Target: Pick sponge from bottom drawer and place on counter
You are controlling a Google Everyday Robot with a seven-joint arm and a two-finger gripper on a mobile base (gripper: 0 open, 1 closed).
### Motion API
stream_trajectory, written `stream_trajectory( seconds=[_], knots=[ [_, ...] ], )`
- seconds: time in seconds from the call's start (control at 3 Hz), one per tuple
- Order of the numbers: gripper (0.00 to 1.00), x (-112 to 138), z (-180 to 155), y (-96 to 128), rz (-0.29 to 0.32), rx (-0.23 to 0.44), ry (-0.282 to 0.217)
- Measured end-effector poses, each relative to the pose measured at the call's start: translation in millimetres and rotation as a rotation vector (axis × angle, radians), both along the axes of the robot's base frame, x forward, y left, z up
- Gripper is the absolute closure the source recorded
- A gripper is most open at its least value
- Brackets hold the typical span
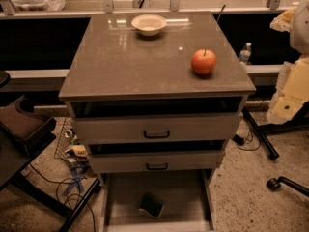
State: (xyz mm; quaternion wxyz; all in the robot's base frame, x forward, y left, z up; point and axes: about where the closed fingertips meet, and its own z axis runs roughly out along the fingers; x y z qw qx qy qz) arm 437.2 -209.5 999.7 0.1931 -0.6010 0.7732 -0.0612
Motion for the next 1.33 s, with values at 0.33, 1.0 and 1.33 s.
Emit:
stream_trajectory(
  seconds=[0.33,1.0,1.33],
  knots=[
    [0.0,0,0,0,0.0,0.0,0.0],
    [0.0,-14,-101,7,-0.056,0.25,0.013],
    [0.0,-22,-189,13,-0.099,0.391,0.045]
  ],
)
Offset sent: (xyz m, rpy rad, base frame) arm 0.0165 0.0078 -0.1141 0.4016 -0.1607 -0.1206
